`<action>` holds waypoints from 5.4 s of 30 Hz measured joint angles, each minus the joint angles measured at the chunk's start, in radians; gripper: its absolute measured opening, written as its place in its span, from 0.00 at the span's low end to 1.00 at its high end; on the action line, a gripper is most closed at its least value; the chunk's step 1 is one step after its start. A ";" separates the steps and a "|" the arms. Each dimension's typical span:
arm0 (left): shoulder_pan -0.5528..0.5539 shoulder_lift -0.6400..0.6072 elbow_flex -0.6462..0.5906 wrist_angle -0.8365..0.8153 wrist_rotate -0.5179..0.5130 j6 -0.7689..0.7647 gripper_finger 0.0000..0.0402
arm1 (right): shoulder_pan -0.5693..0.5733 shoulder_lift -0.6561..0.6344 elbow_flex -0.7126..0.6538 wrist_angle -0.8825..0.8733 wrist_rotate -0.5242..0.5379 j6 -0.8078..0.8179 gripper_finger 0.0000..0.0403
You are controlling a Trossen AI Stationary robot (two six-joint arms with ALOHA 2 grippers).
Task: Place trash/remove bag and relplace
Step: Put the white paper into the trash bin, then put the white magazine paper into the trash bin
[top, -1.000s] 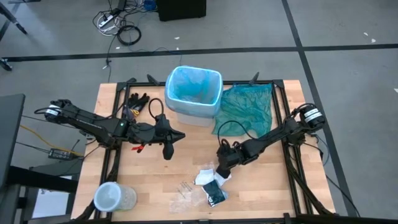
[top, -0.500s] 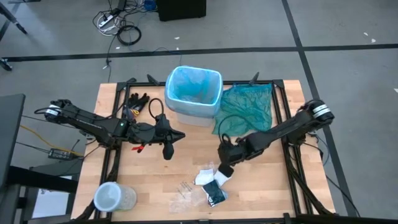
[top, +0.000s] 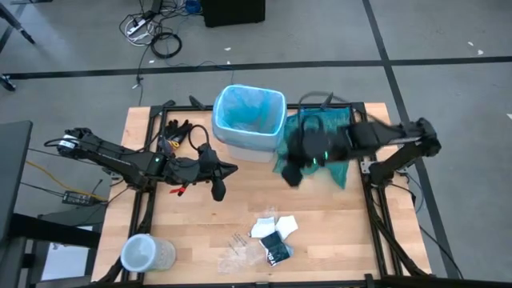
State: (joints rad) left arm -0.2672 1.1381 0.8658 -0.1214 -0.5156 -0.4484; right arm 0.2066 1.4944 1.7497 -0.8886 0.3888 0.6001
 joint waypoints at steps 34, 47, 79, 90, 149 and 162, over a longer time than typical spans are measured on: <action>0.000 0.000 0.000 0.049 -0.007 0.031 0.09 | -0.477 0.141 0.090 0.176 -0.309 -0.524 0.51; 0.000 0.004 0.000 0.020 0.031 0.030 0.09 | -0.126 0.126 0.150 -0.178 -0.474 -0.421 0.52; -0.002 0.003 0.000 -0.031 0.034 0.025 0.09 | 0.295 0.260 -0.654 0.516 -0.225 0.351 0.58; -0.002 0.003 0.000 -0.031 0.034 0.025 0.09 | 0.297 0.377 -0.647 0.444 -0.230 0.509 0.49; -0.001 0.003 0.000 -0.028 0.143 -0.011 0.09 | 0.332 0.235 -0.812 0.554 -0.231 0.935 0.27; -0.001 0.073 0.000 -0.003 0.240 -0.111 0.09 | 0.275 0.218 -0.791 0.545 -0.195 0.834 0.00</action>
State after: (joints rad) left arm -0.2683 1.2110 0.8658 -0.1240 -0.2758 -0.5589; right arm 0.4812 1.7128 0.9591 -0.3432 0.1933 1.4341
